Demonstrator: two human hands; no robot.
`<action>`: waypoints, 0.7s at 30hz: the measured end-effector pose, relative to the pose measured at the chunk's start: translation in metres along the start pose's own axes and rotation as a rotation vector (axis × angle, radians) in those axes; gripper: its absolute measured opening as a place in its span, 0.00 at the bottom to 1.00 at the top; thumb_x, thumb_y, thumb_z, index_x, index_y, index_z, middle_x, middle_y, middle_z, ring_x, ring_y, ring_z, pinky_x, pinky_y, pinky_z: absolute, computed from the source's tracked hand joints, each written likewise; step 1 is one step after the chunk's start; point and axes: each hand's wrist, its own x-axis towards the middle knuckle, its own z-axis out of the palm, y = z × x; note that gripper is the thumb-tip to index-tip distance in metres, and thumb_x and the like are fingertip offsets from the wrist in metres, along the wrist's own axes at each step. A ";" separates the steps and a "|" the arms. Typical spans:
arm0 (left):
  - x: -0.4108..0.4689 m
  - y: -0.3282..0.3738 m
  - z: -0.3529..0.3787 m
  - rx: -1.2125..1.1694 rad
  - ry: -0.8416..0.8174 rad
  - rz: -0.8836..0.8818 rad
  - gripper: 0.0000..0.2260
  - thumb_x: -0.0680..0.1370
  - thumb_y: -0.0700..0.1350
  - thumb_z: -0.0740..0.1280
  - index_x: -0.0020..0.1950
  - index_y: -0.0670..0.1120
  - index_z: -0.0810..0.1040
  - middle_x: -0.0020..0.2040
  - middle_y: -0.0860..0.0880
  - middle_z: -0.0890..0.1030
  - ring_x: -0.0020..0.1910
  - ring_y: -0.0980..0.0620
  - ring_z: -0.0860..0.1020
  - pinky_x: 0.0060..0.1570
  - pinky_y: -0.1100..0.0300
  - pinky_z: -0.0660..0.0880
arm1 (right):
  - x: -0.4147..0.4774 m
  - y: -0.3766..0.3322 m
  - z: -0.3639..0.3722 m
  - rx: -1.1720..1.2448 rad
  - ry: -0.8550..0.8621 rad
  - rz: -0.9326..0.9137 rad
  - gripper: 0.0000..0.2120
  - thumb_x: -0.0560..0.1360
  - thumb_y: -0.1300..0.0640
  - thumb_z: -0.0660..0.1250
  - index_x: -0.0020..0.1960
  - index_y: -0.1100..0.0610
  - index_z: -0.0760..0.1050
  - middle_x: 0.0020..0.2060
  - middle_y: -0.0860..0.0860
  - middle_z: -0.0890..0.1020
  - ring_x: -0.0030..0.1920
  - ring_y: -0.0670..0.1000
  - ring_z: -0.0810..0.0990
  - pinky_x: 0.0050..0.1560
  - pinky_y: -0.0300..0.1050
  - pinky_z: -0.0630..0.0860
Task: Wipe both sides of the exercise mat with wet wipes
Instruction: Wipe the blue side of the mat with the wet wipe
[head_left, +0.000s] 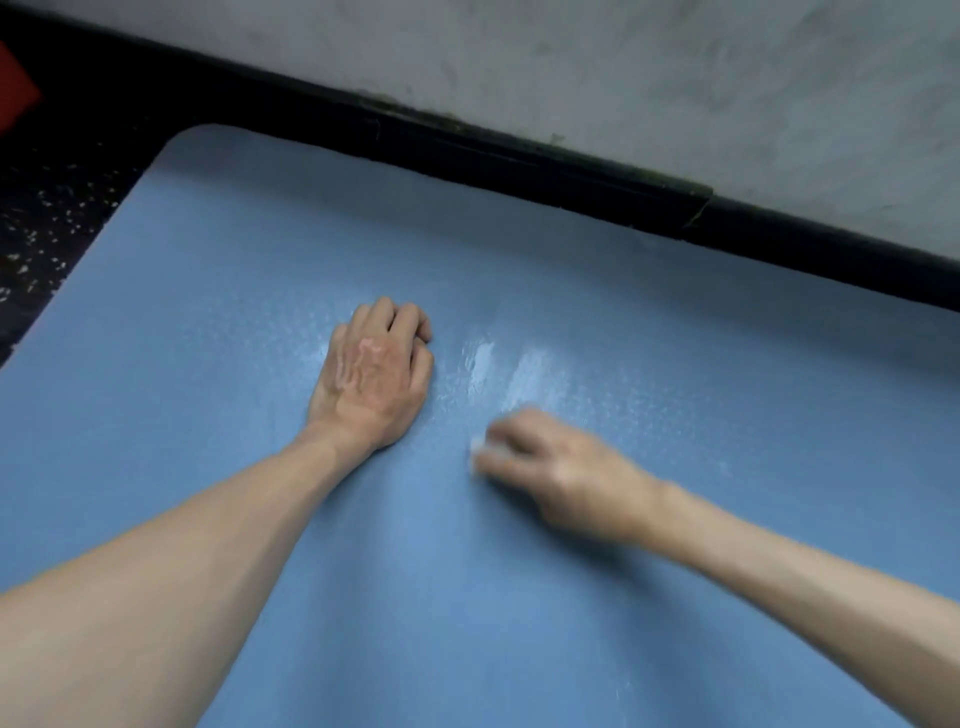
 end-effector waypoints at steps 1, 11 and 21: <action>-0.001 0.000 0.000 -0.001 0.000 -0.002 0.07 0.76 0.44 0.58 0.48 0.47 0.74 0.44 0.48 0.73 0.45 0.45 0.72 0.46 0.53 0.64 | 0.020 0.026 -0.009 -0.110 0.069 0.067 0.14 0.78 0.64 0.56 0.59 0.59 0.77 0.52 0.57 0.74 0.51 0.56 0.72 0.48 0.44 0.67; -0.001 -0.001 0.000 -0.014 -0.007 -0.010 0.11 0.76 0.47 0.53 0.47 0.47 0.74 0.43 0.50 0.72 0.41 0.48 0.71 0.44 0.54 0.66 | 0.091 0.107 -0.037 -0.192 0.400 0.373 0.14 0.68 0.74 0.64 0.48 0.62 0.81 0.42 0.61 0.77 0.41 0.63 0.77 0.39 0.52 0.76; -0.001 -0.001 0.002 0.031 -0.010 -0.008 0.09 0.76 0.47 0.55 0.46 0.49 0.73 0.42 0.50 0.72 0.41 0.47 0.71 0.41 0.52 0.68 | 0.032 0.030 -0.008 -0.031 0.107 -0.015 0.13 0.73 0.70 0.60 0.53 0.60 0.77 0.46 0.57 0.75 0.42 0.57 0.72 0.37 0.50 0.74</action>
